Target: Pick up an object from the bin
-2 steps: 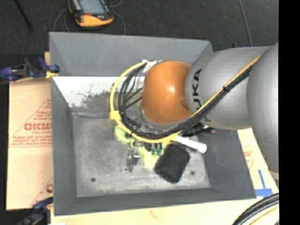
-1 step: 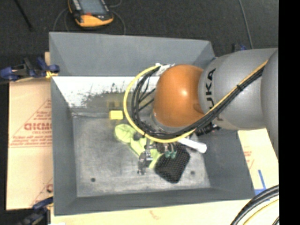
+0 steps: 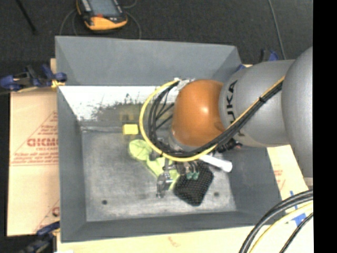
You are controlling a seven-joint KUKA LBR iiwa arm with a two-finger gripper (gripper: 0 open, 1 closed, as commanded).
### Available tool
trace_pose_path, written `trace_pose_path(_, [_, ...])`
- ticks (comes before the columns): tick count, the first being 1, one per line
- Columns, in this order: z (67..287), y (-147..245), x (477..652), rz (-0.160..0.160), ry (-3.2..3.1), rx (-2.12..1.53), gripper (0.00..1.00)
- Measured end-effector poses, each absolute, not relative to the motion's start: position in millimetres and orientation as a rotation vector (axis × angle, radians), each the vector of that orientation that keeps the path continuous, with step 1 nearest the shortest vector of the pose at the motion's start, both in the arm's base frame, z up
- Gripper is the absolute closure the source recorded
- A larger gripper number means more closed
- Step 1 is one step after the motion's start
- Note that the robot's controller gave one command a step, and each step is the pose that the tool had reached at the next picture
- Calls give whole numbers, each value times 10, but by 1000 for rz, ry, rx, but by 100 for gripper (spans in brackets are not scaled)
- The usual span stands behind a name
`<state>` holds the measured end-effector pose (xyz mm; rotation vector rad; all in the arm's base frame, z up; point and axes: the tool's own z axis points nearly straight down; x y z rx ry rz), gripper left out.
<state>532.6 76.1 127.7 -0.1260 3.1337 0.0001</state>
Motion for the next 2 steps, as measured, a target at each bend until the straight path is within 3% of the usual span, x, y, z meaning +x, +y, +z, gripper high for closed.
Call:
trace_pose_path(1, [1153,425,5652,2,3131,225,0])
trace_pose_path(2, [1124,338,5714,2,3124,248,0])
